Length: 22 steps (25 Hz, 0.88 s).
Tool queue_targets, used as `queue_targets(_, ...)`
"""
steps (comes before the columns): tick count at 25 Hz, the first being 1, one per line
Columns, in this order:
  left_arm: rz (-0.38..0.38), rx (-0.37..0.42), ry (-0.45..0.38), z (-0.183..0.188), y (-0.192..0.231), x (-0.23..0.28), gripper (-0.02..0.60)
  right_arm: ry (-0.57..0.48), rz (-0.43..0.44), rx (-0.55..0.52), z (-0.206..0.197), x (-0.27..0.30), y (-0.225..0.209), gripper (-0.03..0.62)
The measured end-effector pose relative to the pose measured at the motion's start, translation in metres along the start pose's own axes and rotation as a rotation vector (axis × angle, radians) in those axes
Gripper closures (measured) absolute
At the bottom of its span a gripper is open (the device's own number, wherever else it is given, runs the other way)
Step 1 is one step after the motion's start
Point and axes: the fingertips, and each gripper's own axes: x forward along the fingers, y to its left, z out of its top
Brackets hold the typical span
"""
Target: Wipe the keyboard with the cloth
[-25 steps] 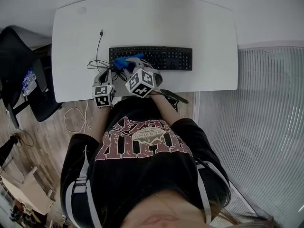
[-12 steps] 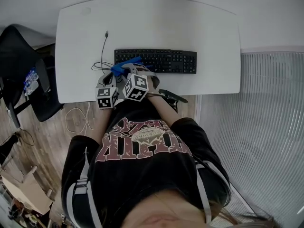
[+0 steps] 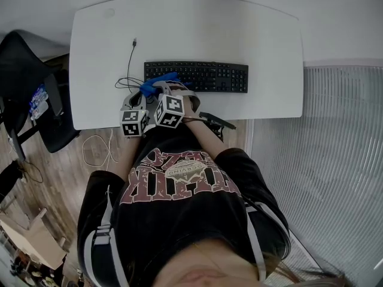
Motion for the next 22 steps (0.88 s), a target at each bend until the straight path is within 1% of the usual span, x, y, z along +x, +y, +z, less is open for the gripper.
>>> queue_targets(9, 0.02, 0.009, -0.003, 0.003, -0.002, -0.001, 0.552, -0.015, -0.021, 0.019, -0.004, -0.006, -0.001, 0.53)
queue_targets(16, 0.038, 0.021, 0.018, -0.002, 0.003, 0.0, 0.552, -0.008, -0.025, 0.038, -0.01, -0.007, -0.003, 0.53)
queue_targets(22, 0.053, 0.01, 0.028, 0.0, 0.0, 0.002, 0.552, 0.0, -0.032, 0.064, -0.02, -0.014, -0.009, 0.53)
